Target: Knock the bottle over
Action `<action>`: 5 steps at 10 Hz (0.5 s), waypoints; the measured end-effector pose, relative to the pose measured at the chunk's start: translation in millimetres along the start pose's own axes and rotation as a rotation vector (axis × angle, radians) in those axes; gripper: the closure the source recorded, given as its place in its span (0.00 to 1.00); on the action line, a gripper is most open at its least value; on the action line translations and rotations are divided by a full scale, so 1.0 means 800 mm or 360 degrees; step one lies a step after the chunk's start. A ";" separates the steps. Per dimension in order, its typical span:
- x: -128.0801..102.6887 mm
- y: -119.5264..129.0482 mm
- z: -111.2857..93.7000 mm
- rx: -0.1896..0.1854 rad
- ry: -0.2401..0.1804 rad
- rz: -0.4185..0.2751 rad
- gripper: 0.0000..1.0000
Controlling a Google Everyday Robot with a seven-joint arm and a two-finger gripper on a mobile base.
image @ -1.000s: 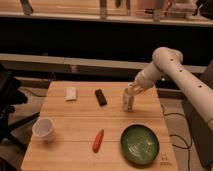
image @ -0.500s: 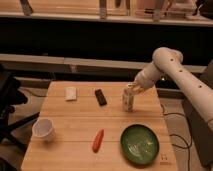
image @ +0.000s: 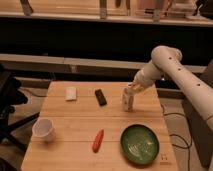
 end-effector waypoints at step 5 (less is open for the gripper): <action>0.024 -0.018 0.012 -0.0049 0.0024 -0.0060 0.98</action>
